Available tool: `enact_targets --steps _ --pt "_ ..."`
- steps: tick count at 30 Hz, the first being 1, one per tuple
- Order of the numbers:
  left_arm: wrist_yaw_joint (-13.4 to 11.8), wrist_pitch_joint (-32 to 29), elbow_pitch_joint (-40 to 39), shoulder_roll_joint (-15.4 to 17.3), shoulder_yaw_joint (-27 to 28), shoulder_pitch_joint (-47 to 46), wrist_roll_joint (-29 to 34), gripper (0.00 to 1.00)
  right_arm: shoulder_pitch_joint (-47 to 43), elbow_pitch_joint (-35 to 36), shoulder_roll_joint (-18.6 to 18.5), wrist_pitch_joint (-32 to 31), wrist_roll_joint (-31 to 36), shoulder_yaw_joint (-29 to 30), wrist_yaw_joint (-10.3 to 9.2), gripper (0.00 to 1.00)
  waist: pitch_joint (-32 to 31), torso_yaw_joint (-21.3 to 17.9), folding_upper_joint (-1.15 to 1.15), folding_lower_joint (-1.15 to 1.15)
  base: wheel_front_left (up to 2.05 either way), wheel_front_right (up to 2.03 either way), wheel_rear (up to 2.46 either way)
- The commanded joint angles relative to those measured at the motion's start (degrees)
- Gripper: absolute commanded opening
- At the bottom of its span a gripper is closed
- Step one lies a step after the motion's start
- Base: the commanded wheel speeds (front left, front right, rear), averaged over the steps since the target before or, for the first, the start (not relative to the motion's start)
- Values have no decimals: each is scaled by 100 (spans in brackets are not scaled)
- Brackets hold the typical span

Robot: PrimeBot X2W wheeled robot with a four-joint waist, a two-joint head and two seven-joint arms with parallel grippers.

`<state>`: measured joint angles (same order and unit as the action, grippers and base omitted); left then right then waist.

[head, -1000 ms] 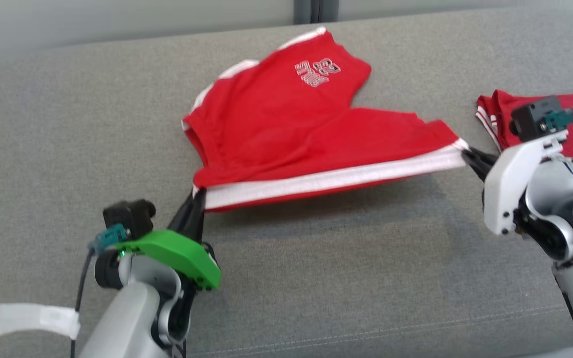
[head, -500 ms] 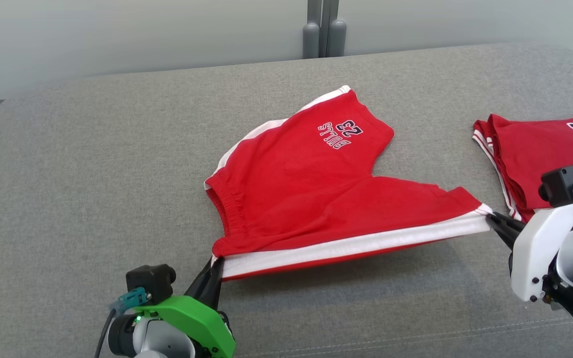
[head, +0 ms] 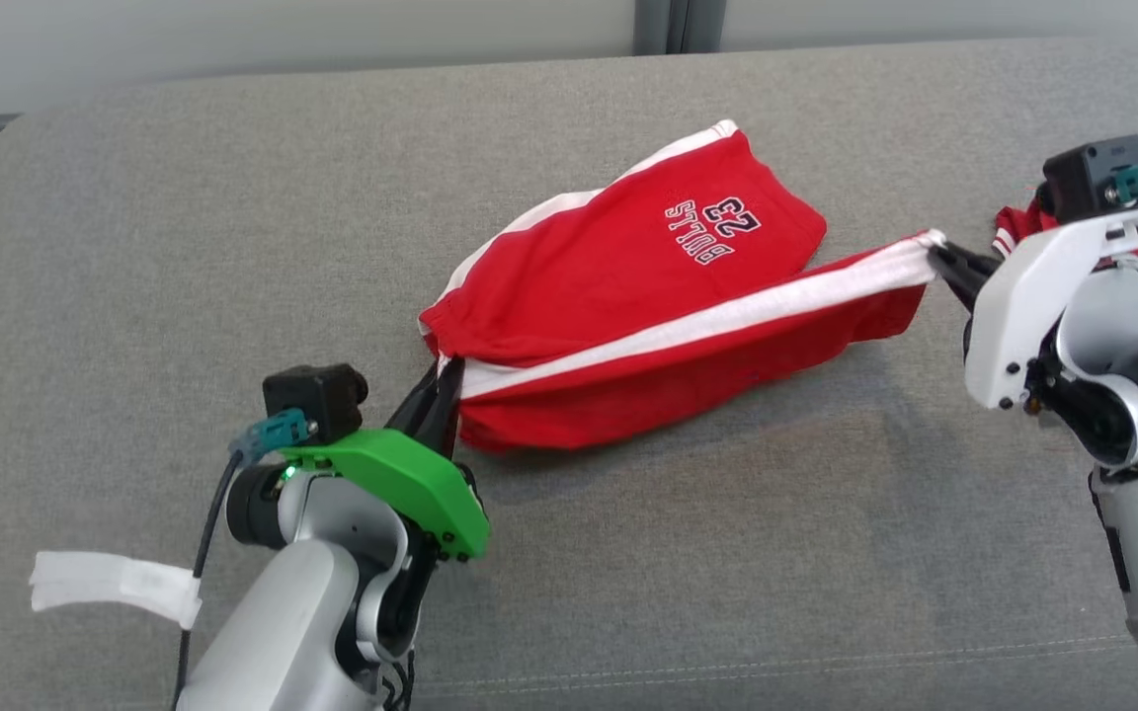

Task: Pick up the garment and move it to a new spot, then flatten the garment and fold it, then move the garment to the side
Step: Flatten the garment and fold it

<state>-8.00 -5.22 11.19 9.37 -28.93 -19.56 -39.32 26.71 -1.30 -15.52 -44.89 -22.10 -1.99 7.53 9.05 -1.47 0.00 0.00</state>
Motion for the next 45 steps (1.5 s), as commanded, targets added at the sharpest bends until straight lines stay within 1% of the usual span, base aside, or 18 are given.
enact_targets --steps 1,10,19,22,33,34,35,36,43,45 --pt "33 10 55 -8 40 -172 -2 0 196 -125 -68 72 41 -28 -9 0 258 161 0 0 0 0 0" --pt "154 39 579 -254 132 -1149 -89 0 1570 -1400 -263 486 415 -407 -10 0 857 412 0 0 0 0 0" --pt "250 149 1226 -488 159 -2076 -213 0 2814 -2546 -206 1069 761 -706 -10 0 1341 564 0 0 0 0 0" --pt "266 179 1359 -518 153 -2231 -224 0 3038 -2740 -187 1204 839 -761 -10 0 1405 596 0 0 0 0 0" --pt "217 216 2188 -603 34 -2920 -326 0 3869 -3880 -49 1782 1292 -906 -10 0 1675 732 0 0 0 0 0" --pt "216 246 2249 -608 31 -2980 -344 34 3917 -3969 -27 1838 1332 -894 -10 0 1697 738 0 0 0 0 0" --pt "198 283 2325 -609 23 -3038 -367 100 3965 -4057 4 1906 1370 -882 -10 25 1711 742 0 0 0 0 0" --pt "200 292 2400 -614 2 -3087 -384 100 3996 -4147 38 1957 1394 -857 -10 100 1723 745 0 0 0 0 0" --pt "231 520 2778 -637 -101 -3371 -544 100 4196 -4600 164 2546 1588 -717 -10 100 1722 759 0 0 0 0 0" --pt "184 612 2899 -639 -133 -3420 -510 100 4244 -4693 205 2775 1626 -718 -10 100 1680 761 0 0 0 0 0"
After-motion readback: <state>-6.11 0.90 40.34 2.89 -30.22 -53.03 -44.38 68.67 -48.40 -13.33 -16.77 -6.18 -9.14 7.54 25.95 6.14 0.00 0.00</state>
